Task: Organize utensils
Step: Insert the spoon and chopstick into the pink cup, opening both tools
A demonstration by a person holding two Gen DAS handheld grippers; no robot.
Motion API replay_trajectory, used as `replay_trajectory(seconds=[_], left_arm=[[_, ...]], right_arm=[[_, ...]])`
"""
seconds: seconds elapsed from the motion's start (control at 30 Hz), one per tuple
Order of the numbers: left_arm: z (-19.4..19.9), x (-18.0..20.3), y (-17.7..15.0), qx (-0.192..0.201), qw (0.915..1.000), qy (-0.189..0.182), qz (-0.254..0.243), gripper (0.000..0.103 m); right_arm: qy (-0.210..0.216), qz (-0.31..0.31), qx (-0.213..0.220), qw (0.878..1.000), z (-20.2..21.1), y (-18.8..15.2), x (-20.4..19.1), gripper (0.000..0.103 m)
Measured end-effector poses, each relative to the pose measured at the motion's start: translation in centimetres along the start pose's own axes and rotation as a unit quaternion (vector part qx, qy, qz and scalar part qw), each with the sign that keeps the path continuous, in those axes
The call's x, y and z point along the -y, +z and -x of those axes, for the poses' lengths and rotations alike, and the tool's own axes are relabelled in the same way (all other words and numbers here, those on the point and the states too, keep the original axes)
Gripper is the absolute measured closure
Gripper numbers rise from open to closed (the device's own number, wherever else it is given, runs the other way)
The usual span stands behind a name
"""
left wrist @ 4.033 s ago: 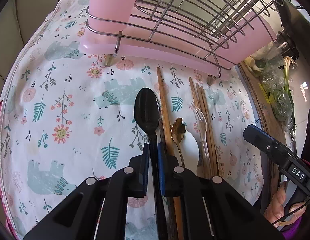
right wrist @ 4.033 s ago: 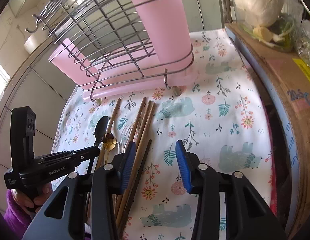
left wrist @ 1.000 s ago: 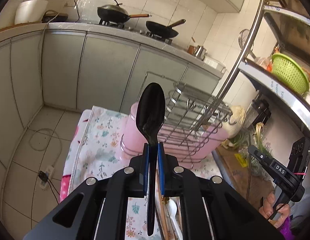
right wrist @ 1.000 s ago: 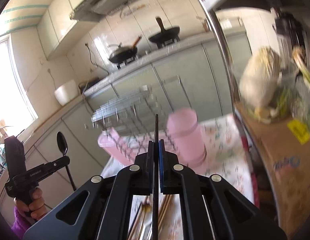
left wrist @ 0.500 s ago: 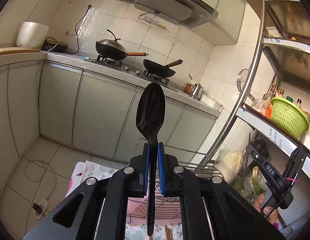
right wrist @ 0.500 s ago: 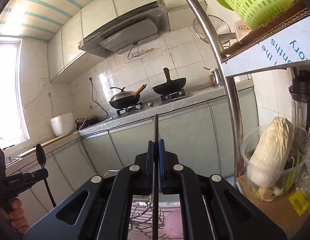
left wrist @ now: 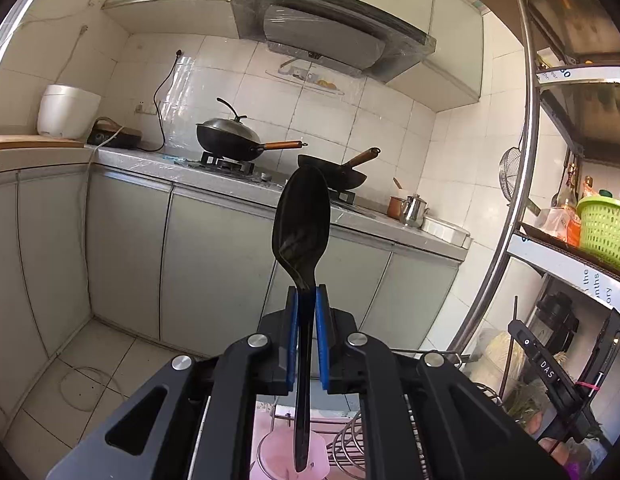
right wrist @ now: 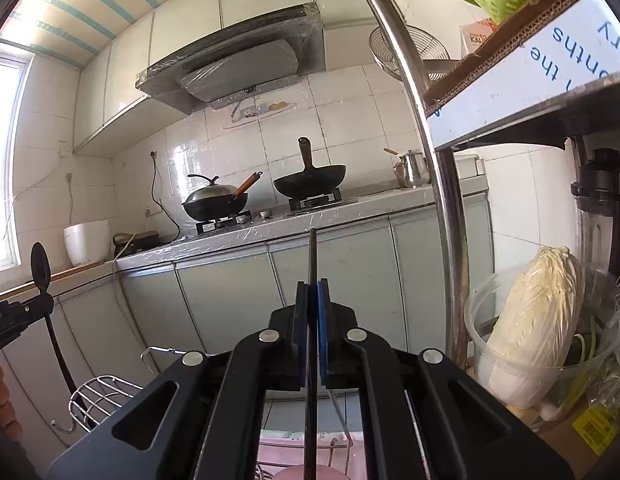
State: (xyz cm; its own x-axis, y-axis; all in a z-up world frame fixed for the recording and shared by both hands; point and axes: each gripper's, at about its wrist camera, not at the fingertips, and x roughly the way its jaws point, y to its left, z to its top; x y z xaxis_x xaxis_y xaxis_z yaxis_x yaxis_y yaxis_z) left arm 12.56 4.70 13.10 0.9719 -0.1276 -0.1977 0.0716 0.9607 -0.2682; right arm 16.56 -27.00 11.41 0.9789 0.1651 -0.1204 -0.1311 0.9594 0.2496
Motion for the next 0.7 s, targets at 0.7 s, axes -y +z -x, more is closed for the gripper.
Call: replay_trajectory(seconds=[0.7], left_arm=[[-2.8,-2.2,-8.0,-0.143,0.9896,0.007,0.017,0.100]], right_arm=[[-0.006,-0.032,-0.140,0.990,0.8,-4.5,1.3,0.098]])
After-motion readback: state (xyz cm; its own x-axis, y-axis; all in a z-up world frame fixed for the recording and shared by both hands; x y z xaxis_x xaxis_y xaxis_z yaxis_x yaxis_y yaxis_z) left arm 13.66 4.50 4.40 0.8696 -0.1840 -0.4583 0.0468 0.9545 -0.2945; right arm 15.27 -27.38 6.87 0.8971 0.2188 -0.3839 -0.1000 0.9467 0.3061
